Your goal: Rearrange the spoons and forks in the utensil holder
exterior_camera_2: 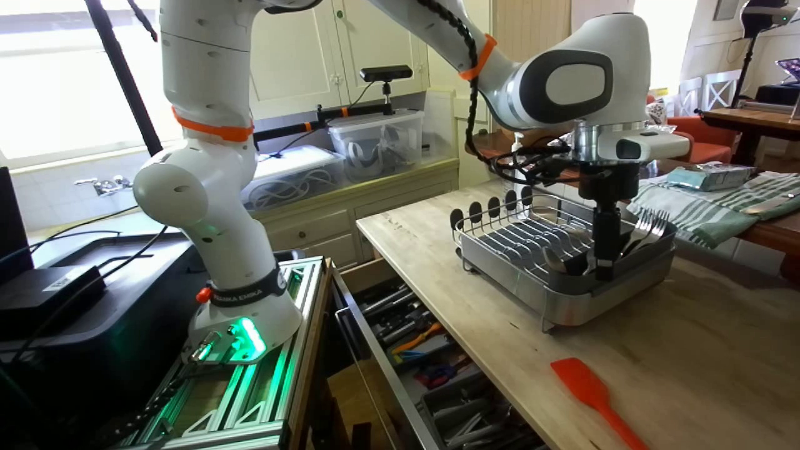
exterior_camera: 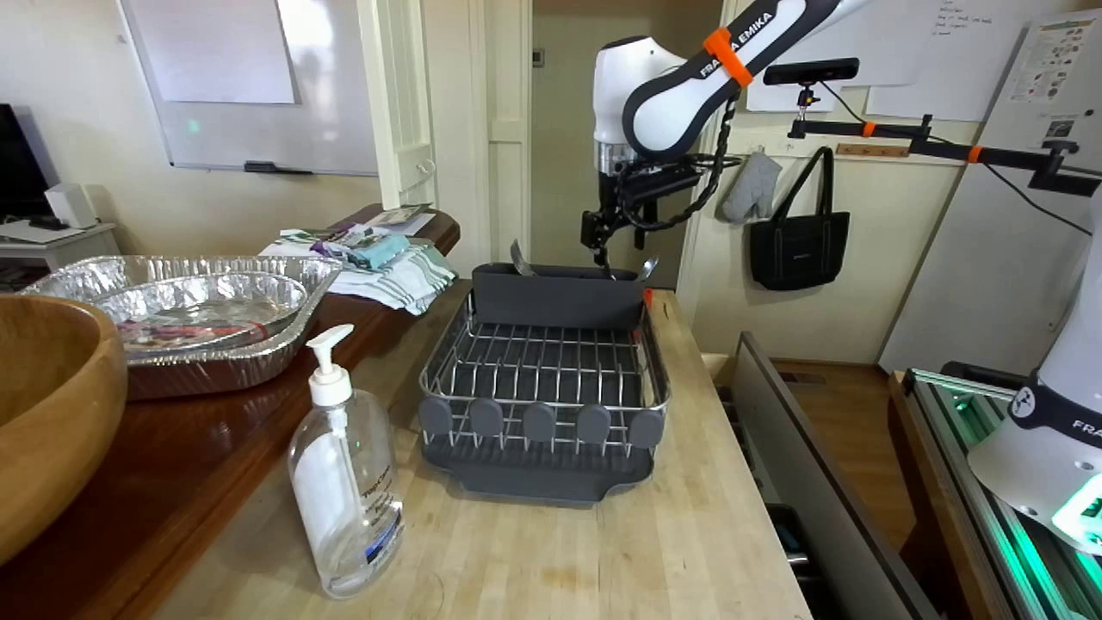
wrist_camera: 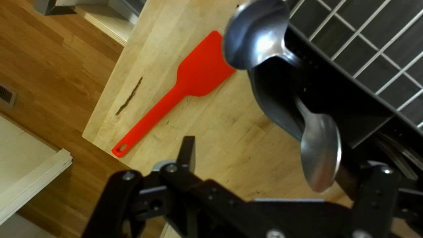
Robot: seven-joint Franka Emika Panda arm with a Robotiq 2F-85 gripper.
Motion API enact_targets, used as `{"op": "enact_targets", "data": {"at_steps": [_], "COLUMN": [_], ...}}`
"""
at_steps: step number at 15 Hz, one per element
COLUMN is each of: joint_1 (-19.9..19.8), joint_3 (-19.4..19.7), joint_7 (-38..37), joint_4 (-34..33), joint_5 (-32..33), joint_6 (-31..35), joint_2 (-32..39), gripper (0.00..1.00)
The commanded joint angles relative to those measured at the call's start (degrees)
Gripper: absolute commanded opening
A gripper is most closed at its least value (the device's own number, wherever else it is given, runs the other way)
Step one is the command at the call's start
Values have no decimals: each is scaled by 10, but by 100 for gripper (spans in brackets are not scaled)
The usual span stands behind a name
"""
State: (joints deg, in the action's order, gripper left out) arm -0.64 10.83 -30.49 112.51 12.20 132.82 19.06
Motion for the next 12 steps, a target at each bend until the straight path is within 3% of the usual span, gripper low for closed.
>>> {"op": "enact_targets", "data": {"at_steps": [1,12], "joint_1": [4,8], "joint_3": [0,4], "joint_7": [23,23], "joint_4": [11,11], "joint_5": [13,77], "joint_6": [-27,-68], "joint_2": [-16,-19], "gripper": [100,100]}}
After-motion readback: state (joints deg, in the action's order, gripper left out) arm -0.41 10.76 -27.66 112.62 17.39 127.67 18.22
